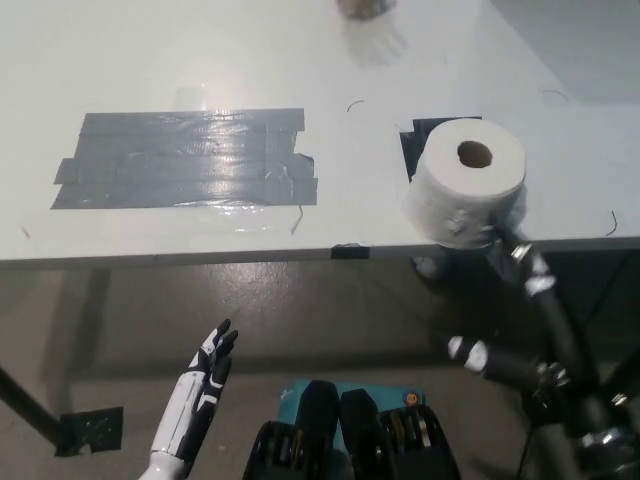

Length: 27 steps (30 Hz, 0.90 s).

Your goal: A toilet paper roll is kept on the black spot on the desk infront of the robot and the robot inserts its right thumb into the hole in the centre to grab the roll. Then it passes the roll to a person.

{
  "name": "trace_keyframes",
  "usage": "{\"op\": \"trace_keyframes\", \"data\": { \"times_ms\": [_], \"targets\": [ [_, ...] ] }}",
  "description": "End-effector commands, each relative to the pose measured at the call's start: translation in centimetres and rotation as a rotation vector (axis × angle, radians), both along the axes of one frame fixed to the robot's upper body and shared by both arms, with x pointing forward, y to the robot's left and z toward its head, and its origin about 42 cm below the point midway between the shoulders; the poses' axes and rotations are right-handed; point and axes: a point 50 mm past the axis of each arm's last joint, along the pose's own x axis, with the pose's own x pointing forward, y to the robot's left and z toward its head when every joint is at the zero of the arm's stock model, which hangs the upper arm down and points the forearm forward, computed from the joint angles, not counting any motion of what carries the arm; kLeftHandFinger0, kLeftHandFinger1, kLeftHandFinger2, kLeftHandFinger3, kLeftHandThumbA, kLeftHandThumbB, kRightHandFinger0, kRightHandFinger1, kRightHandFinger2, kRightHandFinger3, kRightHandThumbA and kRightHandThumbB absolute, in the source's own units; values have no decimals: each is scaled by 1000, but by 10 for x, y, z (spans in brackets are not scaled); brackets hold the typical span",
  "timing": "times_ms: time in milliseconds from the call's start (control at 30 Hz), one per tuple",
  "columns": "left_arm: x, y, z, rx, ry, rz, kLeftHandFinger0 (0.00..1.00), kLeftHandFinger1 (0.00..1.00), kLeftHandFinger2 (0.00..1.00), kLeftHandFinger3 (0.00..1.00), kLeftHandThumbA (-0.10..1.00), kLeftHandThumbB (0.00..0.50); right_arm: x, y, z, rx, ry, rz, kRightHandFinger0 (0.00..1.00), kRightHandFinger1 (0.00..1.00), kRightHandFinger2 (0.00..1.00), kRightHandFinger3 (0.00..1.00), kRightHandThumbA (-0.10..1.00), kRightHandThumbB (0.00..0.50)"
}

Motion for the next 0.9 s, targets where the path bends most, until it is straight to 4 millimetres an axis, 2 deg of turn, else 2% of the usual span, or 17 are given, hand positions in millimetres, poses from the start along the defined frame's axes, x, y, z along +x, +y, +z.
{"op": "trace_keyframes", "data": {
  "times_ms": [0, 67, 100, 133, 200, 300, 367, 433, 567, 600, 667, 700, 767, 833, 867],
  "targets": [
    [7, -1, 21, 14, -99, -8, 1000, 1000, 1000, 1000, 1000, 112, 12, -44, 170, -181, -246, -114, 1000, 1000, 1000, 1000, 1000, 416],
    [8, -1, 22, 17, -99, -6, 1000, 1000, 1000, 1000, 1000, 118, 23, -48, 185, -191, -241, -116, 1000, 1000, 1000, 1000, 1000, 404],
    [8, -1, 22, 20, -101, -6, 1000, 1000, 1000, 1000, 1000, 112, 36, -52, 203, -220, -226, -113, 1000, 1000, 1000, 1000, 1000, 400],
    [8, -1, 23, 17, -103, -6, 1000, 1000, 1000, 1000, 1000, 112, 51, -56, 220, -257, -202, -111, 1000, 1000, 1000, 1000, 1000, 406],
    [7, -1, 22, 23, -107, -7, 1000, 1000, 1000, 1000, 1000, 109, 68, -58, 234, -296, -178, -108, 1000, 1000, 1000, 1000, 1000, 425],
    [8, 0, 22, 24, -114, -12, 1000, 1000, 1000, 1000, 1000, 106, 118, -64, 262, -403, -52, -83, 1000, 1000, 1000, 1000, 1000, 434],
    [9, 0, 23, 21, -108, -12, 1000, 1000, 1000, 1000, 1000, 112, 140, -65, 268, -446, 19, -77, 1000, 1000, 1000, 1000, 1000, 433],
    [8, 1, 23, 25, -107, -14, 1000, 1000, 1000, 1000, 1000, 108, 172, -60, 277, -543, 131, -80, 1000, 1000, 1000, 1000, 1000, 437],
    [9, -1, 24, 20, -108, -11, 1000, 1000, 1000, 1000, 1000, 120, 206, -51, 282, -633, 272, -78, 1000, 1000, 1000, 1000, 1000, 448],
    [10, -1, 24, 19, -109, -12, 1000, 1000, 1000, 1000, 1000, 117, 219, -47, 282, -640, 331, -63, 1000, 1000, 1000, 1000, 1000, 471],
    [11, -1, 25, 17, -109, -12, 1000, 1000, 1000, 1000, 1000, 122, 234, -42, 284, -644, 412, -37, 1000, 1000, 1000, 1000, 964, 471],
    [12, -1, 25, 19, -113, -12, 1000, 1000, 1000, 1000, 1000, 112, 239, -40, 283, -651, 451, -22, 1000, 1000, 1000, 1000, 984, 452],
    [13, -1, 27, 22, -122, -16, 1000, 1000, 1000, 1000, 1000, 106, 253, -35, 282, -724, 545, 44, 1000, 1000, 1000, 1000, 1000, 459],
    [13, -1, 27, 22, -121, -16, 1000, 1000, 1000, 1000, 1000, 108, 263, -29, 281, -799, 599, 89, 1000, 1000, 1000, 1000, 1000, 391],
    [14, -1, 27, 21, -119, -16, 1000, 1000, 1000, 1000, 1000, 109, 267, -26, 281, -823, 621, 104, 1000, 1000, 1000, 1000, 1000, 378]
  ]
}}
